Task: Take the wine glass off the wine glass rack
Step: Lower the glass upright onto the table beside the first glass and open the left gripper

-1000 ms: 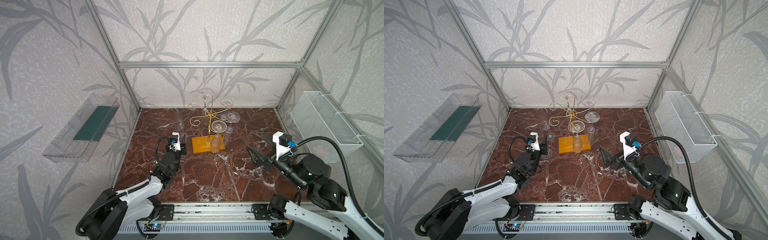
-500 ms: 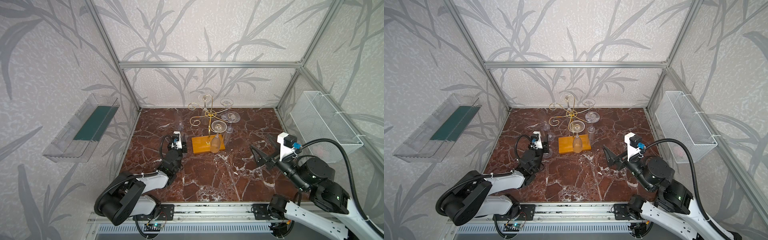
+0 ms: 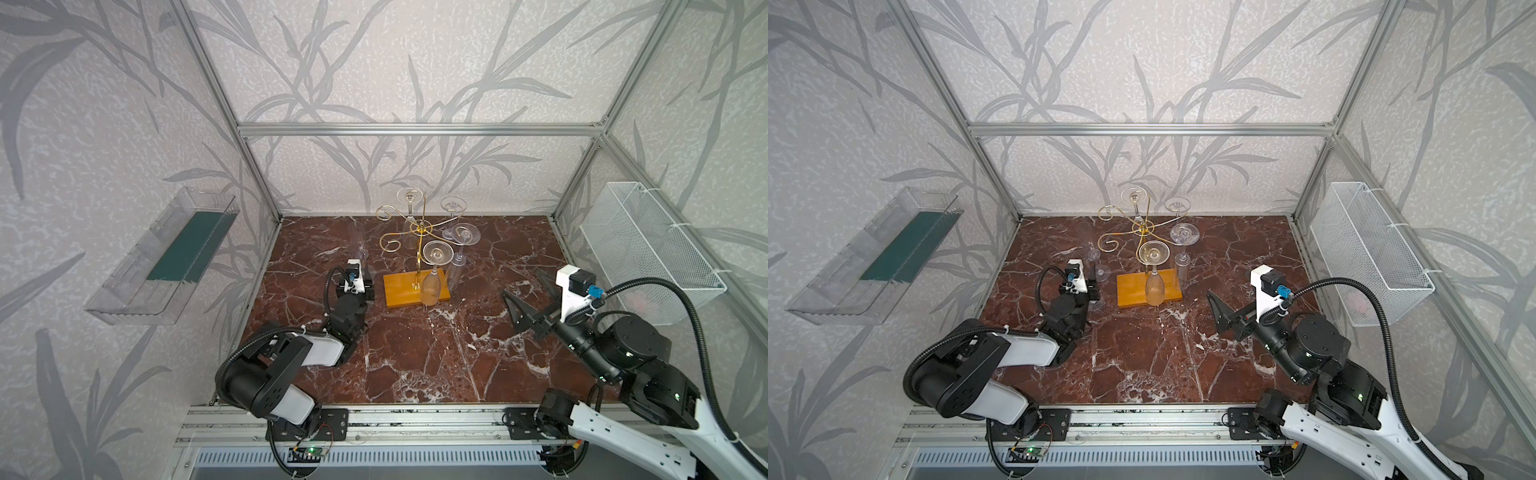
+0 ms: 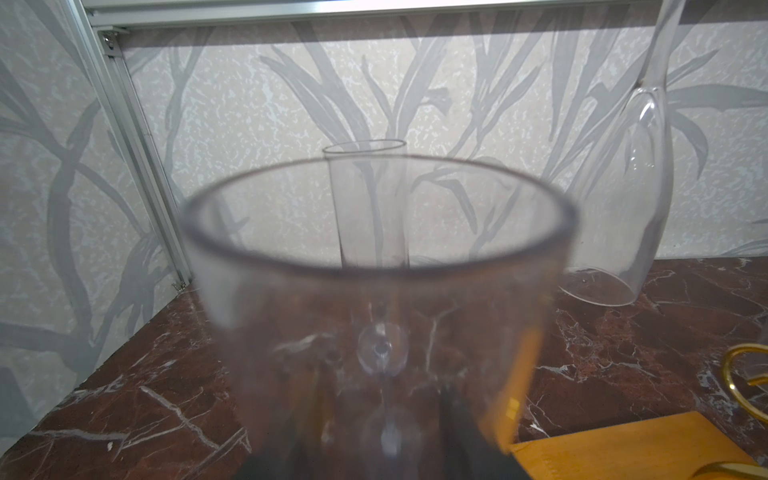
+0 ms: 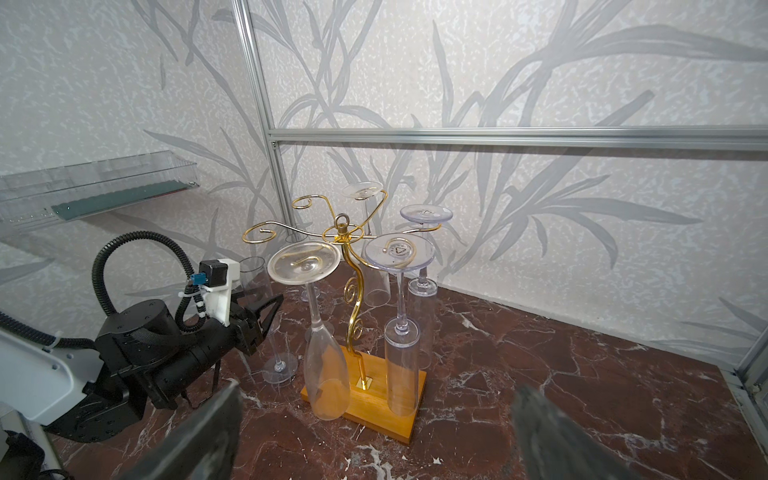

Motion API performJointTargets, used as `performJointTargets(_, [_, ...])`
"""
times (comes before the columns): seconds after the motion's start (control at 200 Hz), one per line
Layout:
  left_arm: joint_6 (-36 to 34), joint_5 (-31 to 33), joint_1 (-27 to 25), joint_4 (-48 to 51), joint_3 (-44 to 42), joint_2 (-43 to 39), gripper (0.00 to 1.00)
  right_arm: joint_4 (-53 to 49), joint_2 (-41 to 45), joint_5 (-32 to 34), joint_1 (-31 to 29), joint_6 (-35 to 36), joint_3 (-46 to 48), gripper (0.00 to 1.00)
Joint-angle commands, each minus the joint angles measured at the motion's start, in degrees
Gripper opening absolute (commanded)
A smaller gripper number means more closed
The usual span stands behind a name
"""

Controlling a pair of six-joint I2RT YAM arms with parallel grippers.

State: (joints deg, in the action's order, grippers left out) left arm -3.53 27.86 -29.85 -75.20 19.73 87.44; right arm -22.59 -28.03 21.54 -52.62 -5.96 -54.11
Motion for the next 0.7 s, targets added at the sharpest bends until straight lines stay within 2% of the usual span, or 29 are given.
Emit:
performJointTargets(0.0, [-0.8, 1.0, 0.4, -5.6, 1.8, 0.9, 0.36, -0.3, 0.5, 0.8, -0.3, 0.0, -0.1, 0.99])
performJointTargets(0.695, [2.0, 0.1, 0.5, -5.8, 3.2, 5.0, 0.36, -0.9, 0.0, 0.1, -0.4, 0.0, -1.0, 0.99])
